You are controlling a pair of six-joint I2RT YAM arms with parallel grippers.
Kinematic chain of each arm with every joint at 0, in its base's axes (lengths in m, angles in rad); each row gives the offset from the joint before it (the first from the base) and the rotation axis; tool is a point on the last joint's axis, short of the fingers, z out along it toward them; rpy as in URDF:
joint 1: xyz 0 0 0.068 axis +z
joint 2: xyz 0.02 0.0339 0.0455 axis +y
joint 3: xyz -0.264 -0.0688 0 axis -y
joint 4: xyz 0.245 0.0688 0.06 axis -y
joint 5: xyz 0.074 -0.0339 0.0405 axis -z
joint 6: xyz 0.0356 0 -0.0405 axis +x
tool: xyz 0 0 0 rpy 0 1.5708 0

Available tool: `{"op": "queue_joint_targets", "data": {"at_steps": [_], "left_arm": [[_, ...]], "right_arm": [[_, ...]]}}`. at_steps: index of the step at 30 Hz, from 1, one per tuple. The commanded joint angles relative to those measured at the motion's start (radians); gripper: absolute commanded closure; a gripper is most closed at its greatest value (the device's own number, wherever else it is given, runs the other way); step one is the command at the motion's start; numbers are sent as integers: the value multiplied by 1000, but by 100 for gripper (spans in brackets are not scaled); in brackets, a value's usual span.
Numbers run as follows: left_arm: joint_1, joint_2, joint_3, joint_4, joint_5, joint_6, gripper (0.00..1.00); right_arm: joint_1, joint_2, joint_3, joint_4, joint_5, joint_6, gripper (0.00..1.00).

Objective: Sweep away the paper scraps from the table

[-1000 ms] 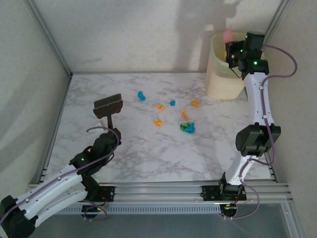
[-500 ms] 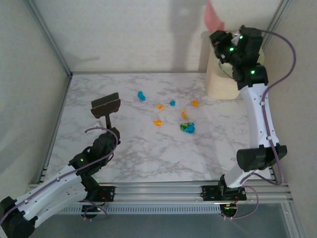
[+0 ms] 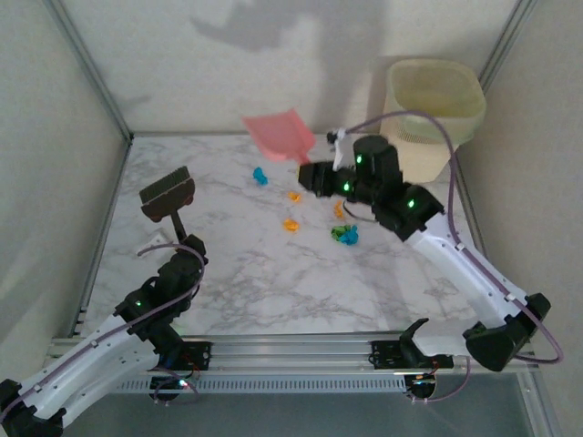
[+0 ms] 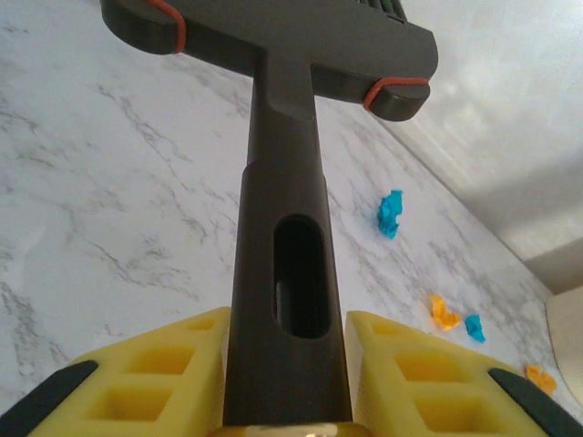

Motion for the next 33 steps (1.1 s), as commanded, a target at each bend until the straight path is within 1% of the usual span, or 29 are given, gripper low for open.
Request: {"op": "queue_joint_targets", "data": {"at_steps": [1, 5, 8, 13, 18, 20, 24, 27, 33], "left_arm": [[-6, -24, -10, -49, -101, -60, 100], [-5, -36, -15, -82, -139, -94, 100], [-6, -44, -18, -102, -167, -122, 100], [-6, -47, -23, -107, -182, -133, 100], [-6, -43, -20, -104, -181, -129, 100], [-6, -39, -19, -92, -175, -118, 100], [-6, -28, -8, -92, -164, -112, 100], [-5, -29, -5, -93, -159, -108, 100], [-5, -15, 4, -70, -141, -71, 100]], "right_arm": [[26, -110, -163, 70, 70, -119, 100], [27, -213, -379, 119, 80, -109, 100], [28, -290, -486, 109, 105, -98, 100], [28, -413, -558, -1, 166, -86, 100], [28, -465, -568, -134, 181, -61, 100], [27, -481, -580, -172, 146, -53, 100], [27, -481, -598, -216, -12, -38, 100], [27, -475, -613, -249, -78, -29, 100], [88, -437, -643, -237, -74, 2, 100]]}}
